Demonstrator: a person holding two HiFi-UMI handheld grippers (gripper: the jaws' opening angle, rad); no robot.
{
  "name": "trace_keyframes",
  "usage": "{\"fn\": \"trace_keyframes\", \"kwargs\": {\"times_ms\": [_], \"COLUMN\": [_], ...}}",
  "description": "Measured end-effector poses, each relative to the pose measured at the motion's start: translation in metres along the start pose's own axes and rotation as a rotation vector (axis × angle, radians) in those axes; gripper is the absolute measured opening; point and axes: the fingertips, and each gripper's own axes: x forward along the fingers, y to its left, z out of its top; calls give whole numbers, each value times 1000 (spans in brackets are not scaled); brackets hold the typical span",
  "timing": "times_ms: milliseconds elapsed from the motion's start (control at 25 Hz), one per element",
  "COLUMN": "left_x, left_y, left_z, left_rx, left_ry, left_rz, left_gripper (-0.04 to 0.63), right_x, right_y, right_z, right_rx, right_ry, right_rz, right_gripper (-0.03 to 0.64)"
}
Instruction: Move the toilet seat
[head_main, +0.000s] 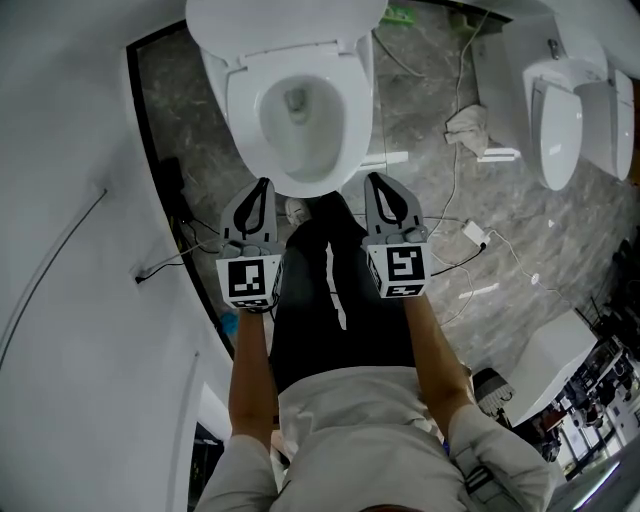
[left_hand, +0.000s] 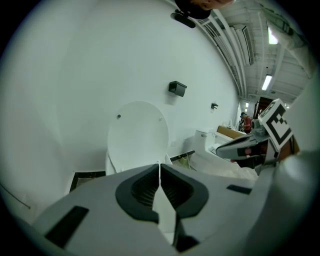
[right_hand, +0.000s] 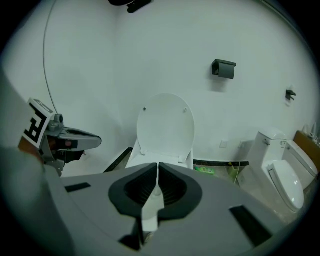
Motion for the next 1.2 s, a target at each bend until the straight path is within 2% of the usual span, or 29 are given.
{"fn": "trace_keyframes", "kwargs": {"times_ms": [400,720,1200], "left_x": [20,34,49], "left_y": [6,16,23], "left_z": [-48,-88,-151], "left_rx": [-29,-74,-91], "left_ry": [57,105,205], "left_rz": [7,31,39], "left_gripper": [26,26,27], "right_x": [24,40,73], "right_y": [-8,-13,-18], "right_z": [-55,-99,-152], "right_rx": [38,51,116], "right_ry": [69,140,220], "right_rz": [-56,-75,-96], "right_gripper": [25,25,25]}}
